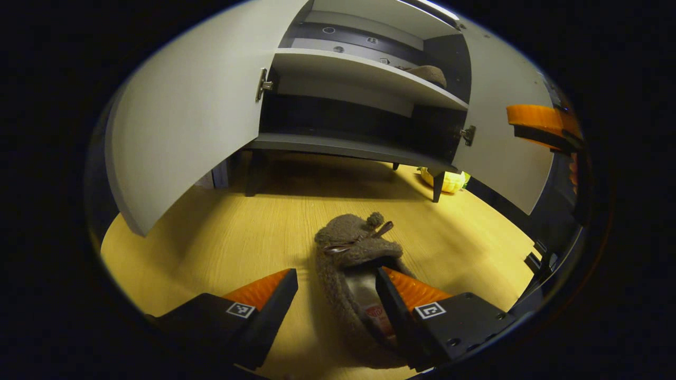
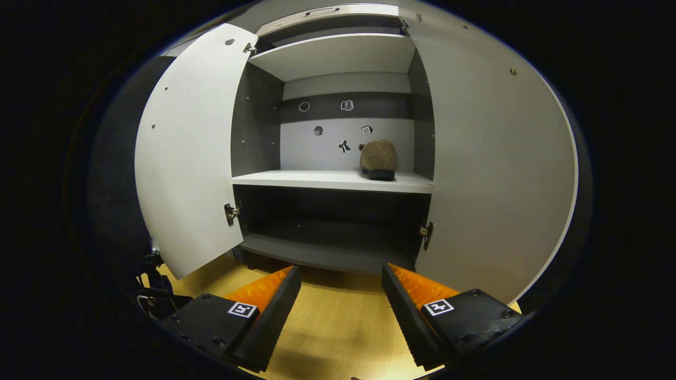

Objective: Grab one shoe with the right hand and put it into the shoe cabinet, grab the other shoe with the left hand and put it into the shoe cabinet; then close the right door with the right hand and the left door with the left hand.

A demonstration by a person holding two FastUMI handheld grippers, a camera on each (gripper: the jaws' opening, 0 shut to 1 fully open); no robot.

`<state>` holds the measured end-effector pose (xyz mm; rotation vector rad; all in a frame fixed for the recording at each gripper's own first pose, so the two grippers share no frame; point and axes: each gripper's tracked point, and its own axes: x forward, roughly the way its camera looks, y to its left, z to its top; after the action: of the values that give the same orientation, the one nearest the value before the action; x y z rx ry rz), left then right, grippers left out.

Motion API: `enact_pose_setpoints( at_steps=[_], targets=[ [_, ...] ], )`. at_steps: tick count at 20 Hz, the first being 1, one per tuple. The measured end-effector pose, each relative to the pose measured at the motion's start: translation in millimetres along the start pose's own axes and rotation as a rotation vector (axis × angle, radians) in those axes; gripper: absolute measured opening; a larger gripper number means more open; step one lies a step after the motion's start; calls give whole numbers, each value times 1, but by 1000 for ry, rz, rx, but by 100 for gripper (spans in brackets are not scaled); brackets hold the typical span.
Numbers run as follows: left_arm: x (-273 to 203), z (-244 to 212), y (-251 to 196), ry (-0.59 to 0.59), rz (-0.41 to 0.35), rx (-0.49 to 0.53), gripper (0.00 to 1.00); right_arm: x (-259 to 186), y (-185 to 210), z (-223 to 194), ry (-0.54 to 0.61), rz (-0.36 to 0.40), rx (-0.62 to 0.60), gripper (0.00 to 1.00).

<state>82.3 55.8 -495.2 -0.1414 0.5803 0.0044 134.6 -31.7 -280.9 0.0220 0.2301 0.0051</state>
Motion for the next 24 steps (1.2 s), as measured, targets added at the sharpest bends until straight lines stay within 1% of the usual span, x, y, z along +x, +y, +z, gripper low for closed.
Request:
enact_pose_setpoints(
  at_steps=[4, 6, 7, 8, 10, 11, 12, 13, 14, 15, 16, 18, 19, 21, 24],
  targets=[
    [14, -5, 11, 39, 26, -14, 94, 12, 1, -5, 20, 24, -10, 99],
    [20, -7, 13, 50, 28, -24, 90, 19, 0, -6, 26, 34, -9, 99],
    [23, -6, 12, 46, 29, -27, 86, 23, 0, -7, 30, 39, -7, 99],
    [25, -6, 12, 46, 30, -22, 85, 27, 0, -7, 33, 44, -6, 99],
    [30, -3, 8, 44, 21, 0, 80, 34, 0, -8, 36, 53, -8, 99],
    [33, -3, 5, 44, 15, 15, 72, 38, 0, -9, 40, 57, -7, 99],
    [34, -2, 4, 46, 12, 28, 69, 42, 0, -10, 45, 63, -5, 99],
    [37, -2, 1, 49, 4, 40, 60, 45, 1, -11, 49, 67, -3, 99],
    [38, -1, 1, 51, 6, 48, 57, 48, 1, -12, 53, 71, -3, 99],
    [40, -1, 2, 56, 4, 52, 51, 51, 2, -14, 58, 76, -5, 99],
    [42, -1, 4, 61, 4, 48, 49, 54, 3, -15, 64, 80, -8, 99],
    [45, 2, 10, 44, 27, 13, 42, 58, 5, -17, 71, 89, -11, 99],
    [47, 3, 11, 46, 32, 2, 27, 59, 7, -18, 76, 95, -12, 99],
    [47, 6, 12, 50, 38, 22, 13, 61, 7, -19, 81, 100, -17, 99],
    [44, 8, 7, 69, 32, 45, 7, 63, 12, -14, 81, 118, -14, 99]
  ],
)
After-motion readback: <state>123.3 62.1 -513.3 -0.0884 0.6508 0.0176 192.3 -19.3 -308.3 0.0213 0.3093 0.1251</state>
